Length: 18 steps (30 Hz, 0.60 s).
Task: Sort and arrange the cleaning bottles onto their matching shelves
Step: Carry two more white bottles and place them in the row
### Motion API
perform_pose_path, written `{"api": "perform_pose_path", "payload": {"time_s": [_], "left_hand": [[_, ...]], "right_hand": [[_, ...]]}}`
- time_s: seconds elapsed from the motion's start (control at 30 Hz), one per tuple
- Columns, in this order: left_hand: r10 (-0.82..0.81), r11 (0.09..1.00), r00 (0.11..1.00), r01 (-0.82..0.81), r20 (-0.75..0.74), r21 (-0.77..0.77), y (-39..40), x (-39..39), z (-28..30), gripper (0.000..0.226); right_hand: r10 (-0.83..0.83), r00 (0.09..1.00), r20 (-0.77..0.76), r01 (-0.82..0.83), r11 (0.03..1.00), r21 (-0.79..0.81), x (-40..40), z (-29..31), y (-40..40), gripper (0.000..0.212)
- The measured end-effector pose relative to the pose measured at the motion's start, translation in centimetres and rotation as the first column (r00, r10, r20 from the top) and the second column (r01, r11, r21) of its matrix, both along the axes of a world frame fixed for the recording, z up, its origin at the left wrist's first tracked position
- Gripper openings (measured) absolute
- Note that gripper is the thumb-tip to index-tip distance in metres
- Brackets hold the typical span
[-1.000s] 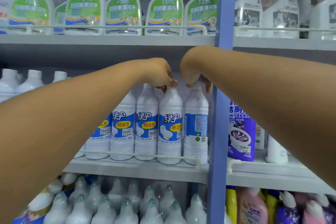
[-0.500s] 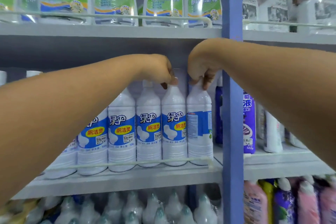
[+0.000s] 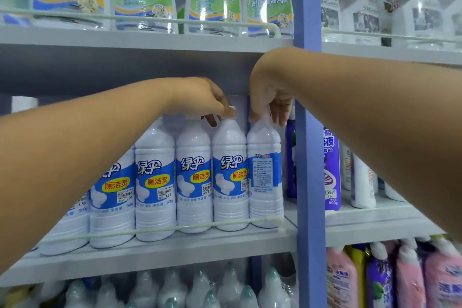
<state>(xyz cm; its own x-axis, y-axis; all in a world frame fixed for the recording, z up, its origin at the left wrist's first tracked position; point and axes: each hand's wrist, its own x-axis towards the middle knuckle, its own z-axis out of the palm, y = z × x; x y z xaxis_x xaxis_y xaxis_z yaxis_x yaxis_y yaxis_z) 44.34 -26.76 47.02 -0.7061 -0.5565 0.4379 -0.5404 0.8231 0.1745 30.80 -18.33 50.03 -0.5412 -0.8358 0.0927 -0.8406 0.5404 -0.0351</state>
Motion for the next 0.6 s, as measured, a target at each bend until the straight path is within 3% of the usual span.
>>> {"api": "perform_pose_path", "payload": {"time_s": [0.13, 0.3, 0.47, 0.6], "left_hand": [[-0.033, 0.999, 0.999, 0.033, -0.012, 0.025, -0.4, 0.1, -0.2, 0.025], [-0.049, 0.996, 0.998, 0.05, -0.026, 0.072, -0.5, 0.0, -0.1, 0.024], [-0.046, 0.994, 0.999, 0.048, -0.028, 0.099, -0.9, -0.1, -0.2, 0.03], [-0.041, 0.995, 0.998, 0.045, -0.046, 0.09, -1.0, -0.1, -0.5, 0.031]], "right_hand": [[0.018, 1.0, 0.007, -0.018, 0.999, -0.033, -0.2, -0.2, -0.6, 0.04], [0.064, 0.995, 0.073, -0.059, 0.996, -0.069, -1.1, -0.1, -1.1, 0.01], [0.078, 0.993, 0.088, -0.071, 0.994, -0.079, -1.1, 0.1, -1.3, 0.041], [0.074, 0.995, 0.073, -0.07, 0.996, -0.055, -1.1, 0.0, -1.4, 0.04]]}}
